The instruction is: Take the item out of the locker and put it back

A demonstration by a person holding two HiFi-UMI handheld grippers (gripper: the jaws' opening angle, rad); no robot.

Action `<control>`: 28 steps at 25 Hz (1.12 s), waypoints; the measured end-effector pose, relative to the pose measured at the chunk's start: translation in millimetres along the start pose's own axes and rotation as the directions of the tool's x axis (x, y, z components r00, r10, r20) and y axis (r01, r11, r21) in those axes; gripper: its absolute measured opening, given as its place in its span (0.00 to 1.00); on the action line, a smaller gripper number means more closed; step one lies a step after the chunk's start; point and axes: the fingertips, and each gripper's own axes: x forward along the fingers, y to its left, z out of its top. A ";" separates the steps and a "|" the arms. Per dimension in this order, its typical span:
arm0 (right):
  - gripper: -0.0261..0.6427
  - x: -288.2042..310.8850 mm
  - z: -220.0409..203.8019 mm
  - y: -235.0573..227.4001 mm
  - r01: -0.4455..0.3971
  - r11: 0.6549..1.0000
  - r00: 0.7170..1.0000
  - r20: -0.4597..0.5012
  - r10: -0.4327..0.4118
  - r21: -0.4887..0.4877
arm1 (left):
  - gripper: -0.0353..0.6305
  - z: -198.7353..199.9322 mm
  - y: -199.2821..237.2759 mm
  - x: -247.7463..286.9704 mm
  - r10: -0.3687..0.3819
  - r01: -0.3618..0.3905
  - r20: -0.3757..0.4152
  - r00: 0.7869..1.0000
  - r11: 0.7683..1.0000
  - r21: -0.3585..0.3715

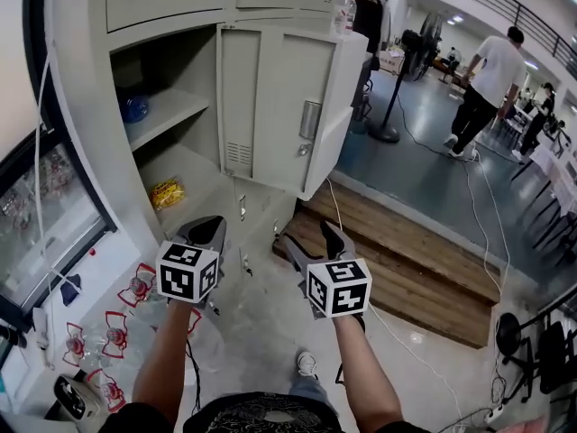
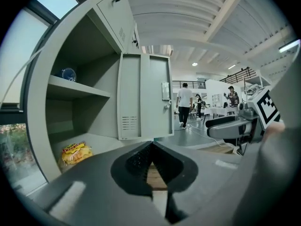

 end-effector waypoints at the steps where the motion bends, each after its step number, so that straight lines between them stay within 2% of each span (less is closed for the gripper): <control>1: 0.58 5.0 4.7 -6.4 -0.012 1.000 1.000 0.001 0.012 -0.007 | 0.05 3.6 0.1 4.9 0.012 -0.012 0.000 1.000 1.000 0.000; 8: 0.58 46.8 34.6 -26.8 -0.137 0.989 0.990 0.005 0.138 -0.055 | 0.05 25.7 18.2 28.9 0.135 -0.135 0.005 0.991 0.990 -0.030; 15: 0.58 84.7 56.8 -15.4 -0.284 0.954 0.958 0.014 0.287 -0.096 | 0.05 33.3 40.3 29.7 0.263 -0.263 -0.005 0.965 0.964 -0.050; 20: 0.57 103.9 62.6 4.9 -0.383 0.918 0.922 0.016 0.387 -0.103 | 0.05 31.7 58.0 15.2 0.356 -0.356 -0.022 0.934 0.933 -0.057; 28: 0.57 123.3 63.7 38.2 -0.513 0.850 0.856 0.001 0.517 -0.120 | 0.05 25.0 75.8 -18.1 0.490 -0.492 -0.046 0.871 0.867 -0.080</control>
